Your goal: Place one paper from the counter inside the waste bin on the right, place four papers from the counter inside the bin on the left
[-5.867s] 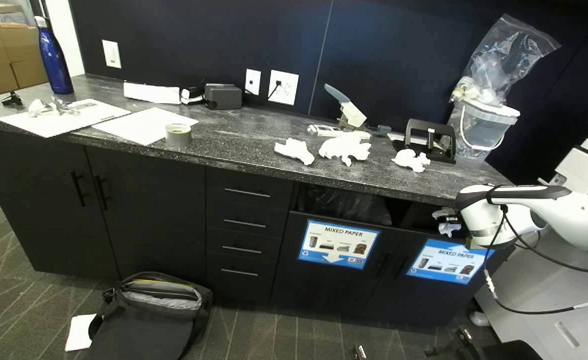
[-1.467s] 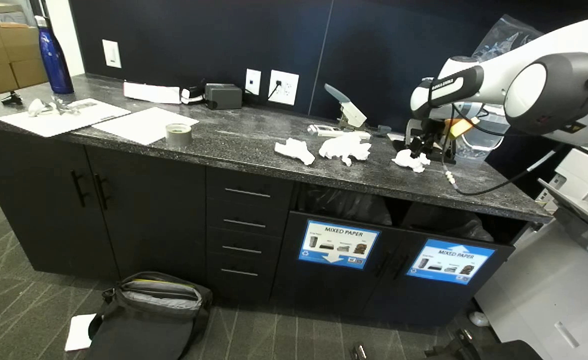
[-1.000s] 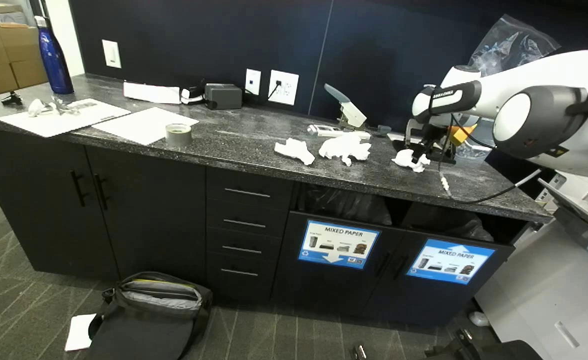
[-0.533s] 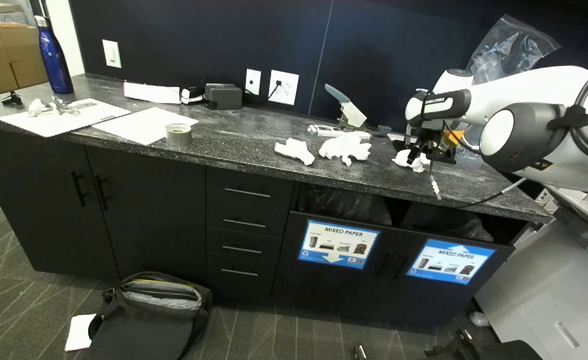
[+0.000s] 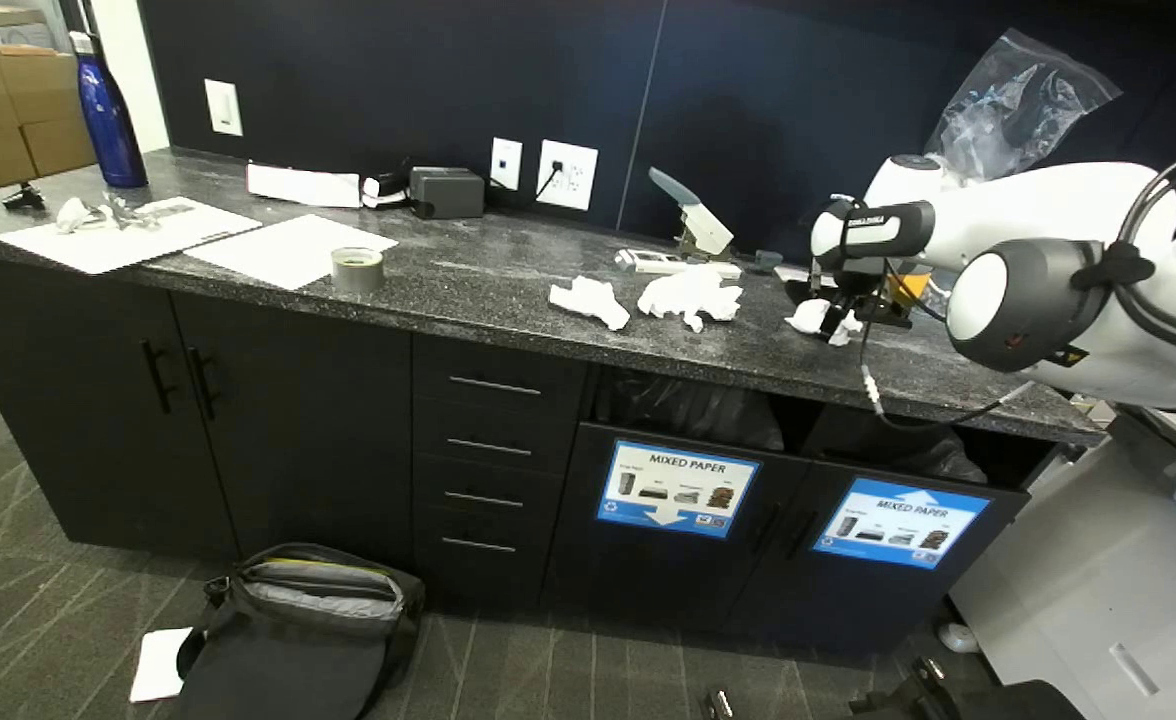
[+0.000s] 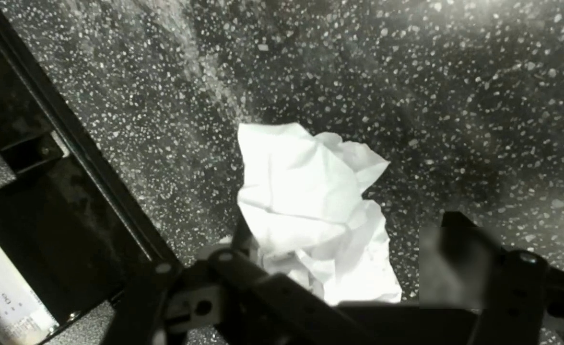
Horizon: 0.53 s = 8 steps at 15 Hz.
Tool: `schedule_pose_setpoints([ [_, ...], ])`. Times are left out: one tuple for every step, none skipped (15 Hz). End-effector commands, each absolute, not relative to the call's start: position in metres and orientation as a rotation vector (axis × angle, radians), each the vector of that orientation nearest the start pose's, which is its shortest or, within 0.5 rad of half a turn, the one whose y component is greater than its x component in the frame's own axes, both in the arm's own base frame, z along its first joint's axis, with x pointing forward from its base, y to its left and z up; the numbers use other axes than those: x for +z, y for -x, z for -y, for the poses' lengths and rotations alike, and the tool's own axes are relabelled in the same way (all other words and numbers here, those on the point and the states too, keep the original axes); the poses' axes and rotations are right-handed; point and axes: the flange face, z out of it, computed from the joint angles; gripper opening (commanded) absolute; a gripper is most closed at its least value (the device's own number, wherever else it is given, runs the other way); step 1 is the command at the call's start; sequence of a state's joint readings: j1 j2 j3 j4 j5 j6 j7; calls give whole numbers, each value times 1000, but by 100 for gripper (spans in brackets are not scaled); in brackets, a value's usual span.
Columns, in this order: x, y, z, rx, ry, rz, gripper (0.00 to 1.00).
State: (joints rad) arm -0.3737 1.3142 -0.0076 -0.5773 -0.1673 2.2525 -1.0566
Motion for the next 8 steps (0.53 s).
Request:
schedule_pose_setpoints([
  [227, -775, 318, -297, 3207, 1283, 66],
  [226, -773, 319, -283, 3188, 1270, 58],
  [225, -771, 321, -275, 3179, 1253, 49],
  [224, -769, 323, -265, 3170, 1236, 42],
  [222, -767, 325, -258, 3156, 1222, 33],
  [221, -765, 327, -250, 3150, 1205, 27],
  [222, -764, 328, -246, 3145, 1186, 20],
  [221, -761, 330, -233, 3138, 1161, 16],
])
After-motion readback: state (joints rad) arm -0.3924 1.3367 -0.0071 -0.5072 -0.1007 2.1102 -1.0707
